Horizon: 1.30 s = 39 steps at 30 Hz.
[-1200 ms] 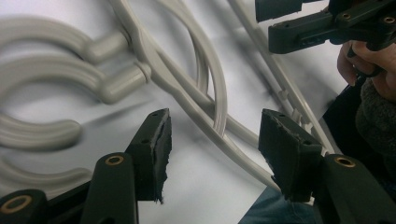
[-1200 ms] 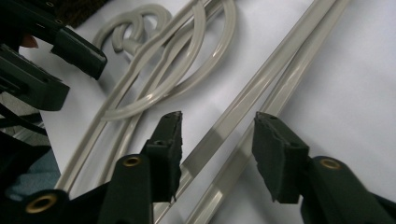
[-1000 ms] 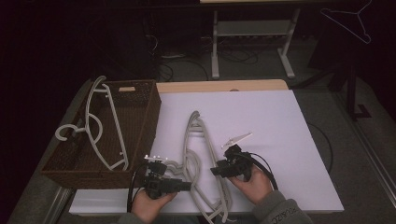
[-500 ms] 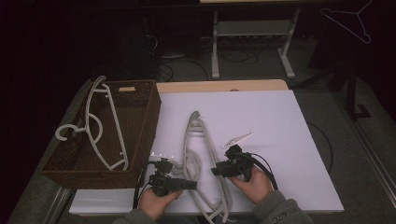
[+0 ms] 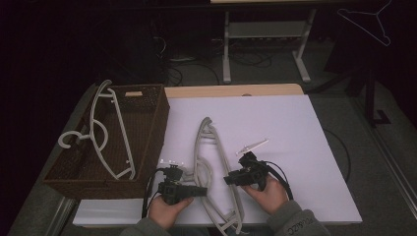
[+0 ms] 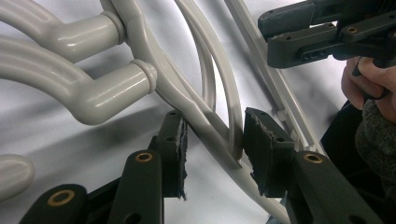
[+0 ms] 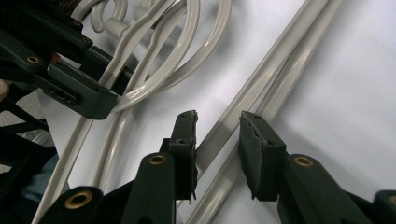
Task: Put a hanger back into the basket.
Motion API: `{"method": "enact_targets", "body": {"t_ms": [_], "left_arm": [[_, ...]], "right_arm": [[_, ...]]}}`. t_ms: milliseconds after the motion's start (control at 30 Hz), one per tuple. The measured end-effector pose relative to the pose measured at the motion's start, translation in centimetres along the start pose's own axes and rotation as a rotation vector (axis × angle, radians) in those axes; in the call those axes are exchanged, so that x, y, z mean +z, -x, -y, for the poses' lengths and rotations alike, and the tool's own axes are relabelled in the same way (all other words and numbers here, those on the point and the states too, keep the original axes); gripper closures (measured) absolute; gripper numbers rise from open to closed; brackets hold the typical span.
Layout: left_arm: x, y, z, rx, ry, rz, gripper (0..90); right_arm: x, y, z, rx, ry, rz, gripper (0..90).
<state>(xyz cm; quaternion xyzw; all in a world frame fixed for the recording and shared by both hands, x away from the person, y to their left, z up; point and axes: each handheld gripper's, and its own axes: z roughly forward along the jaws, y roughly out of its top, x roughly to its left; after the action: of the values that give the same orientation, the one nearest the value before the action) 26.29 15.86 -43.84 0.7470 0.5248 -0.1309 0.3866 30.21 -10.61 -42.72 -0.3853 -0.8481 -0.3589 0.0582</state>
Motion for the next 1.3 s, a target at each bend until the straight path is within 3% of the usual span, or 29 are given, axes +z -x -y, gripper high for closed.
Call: {"method": "enact_targets", "body": {"t_ms": [233, 367, 733, 867, 1100, 1300], "left_arm": [[-0.5, 0.2, -0.4, -0.015, 0.037, 0.030, 64.3], [-0.4, 0.4, -0.7, -0.011, 0.028, 0.022, 64.4], [-0.3, -0.2, -1.0, -0.029, -0.004, 0.063, 67.1], [-0.9, -0.7, -1.1, -0.061, 0.029, 0.099, 72.4], [-1.1, -0.2, -1.5, -0.041, 0.035, 0.118, 78.2], [-1.2, -0.5, -1.6, -0.060, 0.052, 0.144, 79.8]], "right_arm": [[-0.3, 0.0, 0.0, 0.007, 0.014, -0.011, 68.0], [-0.3, 0.2, 0.0, 0.012, 0.010, -0.004, 68.5], [-0.5, 0.3, 0.1, 0.018, 0.017, -0.011, 67.8], [-0.7, 0.3, 0.1, 0.020, 0.021, -0.017, 67.5], [-0.4, 0.2, 0.1, 0.017, 0.017, -0.019, 67.9], [-0.5, 0.3, 0.2, 0.021, 0.015, -0.018, 66.8]]}}
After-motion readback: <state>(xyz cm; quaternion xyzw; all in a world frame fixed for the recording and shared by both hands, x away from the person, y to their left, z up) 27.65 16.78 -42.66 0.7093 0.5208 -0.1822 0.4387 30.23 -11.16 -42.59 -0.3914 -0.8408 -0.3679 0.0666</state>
